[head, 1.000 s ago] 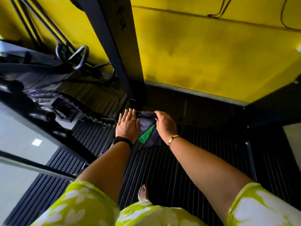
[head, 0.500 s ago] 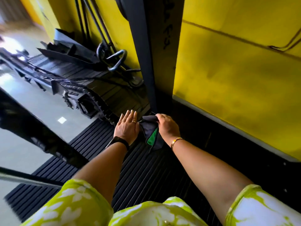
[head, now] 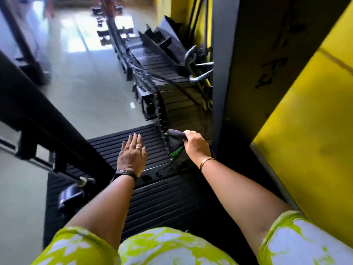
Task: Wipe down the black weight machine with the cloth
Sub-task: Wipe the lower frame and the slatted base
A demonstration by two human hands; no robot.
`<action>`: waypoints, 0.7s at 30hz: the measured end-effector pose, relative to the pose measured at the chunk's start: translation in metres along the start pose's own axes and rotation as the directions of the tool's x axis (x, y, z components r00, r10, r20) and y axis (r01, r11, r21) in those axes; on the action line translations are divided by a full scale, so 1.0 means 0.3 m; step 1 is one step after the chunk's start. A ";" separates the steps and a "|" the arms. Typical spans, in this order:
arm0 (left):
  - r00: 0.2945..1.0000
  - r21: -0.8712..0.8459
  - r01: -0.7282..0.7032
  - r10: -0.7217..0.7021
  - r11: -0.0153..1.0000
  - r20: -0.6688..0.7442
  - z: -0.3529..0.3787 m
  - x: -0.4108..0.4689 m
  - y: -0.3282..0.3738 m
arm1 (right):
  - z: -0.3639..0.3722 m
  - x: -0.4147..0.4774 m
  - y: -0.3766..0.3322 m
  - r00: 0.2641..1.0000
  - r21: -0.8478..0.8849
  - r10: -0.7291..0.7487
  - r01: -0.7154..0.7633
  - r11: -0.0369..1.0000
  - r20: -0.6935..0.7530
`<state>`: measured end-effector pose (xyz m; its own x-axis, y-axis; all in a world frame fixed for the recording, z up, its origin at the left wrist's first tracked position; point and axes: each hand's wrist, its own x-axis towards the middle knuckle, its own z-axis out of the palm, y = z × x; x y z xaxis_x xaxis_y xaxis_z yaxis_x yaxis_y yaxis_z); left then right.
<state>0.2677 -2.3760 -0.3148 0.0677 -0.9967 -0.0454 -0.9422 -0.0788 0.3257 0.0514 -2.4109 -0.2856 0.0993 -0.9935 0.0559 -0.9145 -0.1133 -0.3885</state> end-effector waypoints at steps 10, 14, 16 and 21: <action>0.969 0.087 0.212 -0.220 0.974 0.110 0.149 -0.092 -0.205 | 0.291 0.033 -0.124 0.990 0.124 -0.042 0.025 0.992 0.133; 0.959 0.171 0.174 -0.207 0.970 0.193 0.260 -0.106 -0.327 | 0.446 0.033 -0.140 0.978 0.144 0.004 -0.035 0.989 0.209; 0.954 0.184 0.186 -0.222 0.965 0.200 0.322 -0.119 -0.381 | 0.525 0.037 -0.151 0.969 0.163 -0.013 -0.029 0.986 0.248; 0.936 0.178 0.233 -0.270 0.956 0.225 0.523 -0.097 -0.486 | 0.748 0.086 -0.161 0.944 0.215 -0.023 -0.051 0.975 0.329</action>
<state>0.3515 -2.3323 -0.5091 0.2434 -0.9073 -0.3429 -0.9435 -0.3034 0.1331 0.1862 -2.4339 -0.4718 0.2441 -0.9395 -0.2404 -0.8126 -0.0628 -0.5795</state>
